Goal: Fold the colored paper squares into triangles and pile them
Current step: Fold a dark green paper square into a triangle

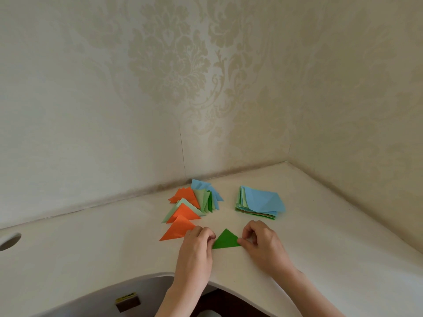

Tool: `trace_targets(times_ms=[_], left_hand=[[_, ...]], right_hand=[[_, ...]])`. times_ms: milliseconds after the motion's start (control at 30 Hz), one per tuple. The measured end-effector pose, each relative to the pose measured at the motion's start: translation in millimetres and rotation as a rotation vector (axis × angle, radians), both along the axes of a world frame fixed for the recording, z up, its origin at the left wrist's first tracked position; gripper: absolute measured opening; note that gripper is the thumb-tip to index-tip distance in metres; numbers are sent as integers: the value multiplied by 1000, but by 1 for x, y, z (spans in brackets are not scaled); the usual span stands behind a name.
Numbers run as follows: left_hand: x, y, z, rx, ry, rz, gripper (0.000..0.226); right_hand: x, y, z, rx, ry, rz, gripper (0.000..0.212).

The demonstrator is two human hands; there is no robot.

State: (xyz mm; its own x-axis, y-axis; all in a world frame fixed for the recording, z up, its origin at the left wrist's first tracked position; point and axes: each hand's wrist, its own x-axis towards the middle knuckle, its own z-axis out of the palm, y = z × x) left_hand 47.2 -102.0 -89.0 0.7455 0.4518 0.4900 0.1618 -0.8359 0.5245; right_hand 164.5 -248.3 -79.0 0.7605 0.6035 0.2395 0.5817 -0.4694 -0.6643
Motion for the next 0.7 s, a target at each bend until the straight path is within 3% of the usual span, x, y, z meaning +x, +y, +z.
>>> trace_targets(times_ms=[433, 567, 700], left_hand=[[18, -19, 14, -187, 151, 43, 20], [18, -24, 11, -175, 123, 25, 7], [9, -11, 10, -179, 43, 47, 12]], right_hand=[[2, 2, -4, -37, -42, 6, 22], [1, 1, -3, -30, -35, 13, 27], [12, -3, 7, 77, -97, -87, 26]])
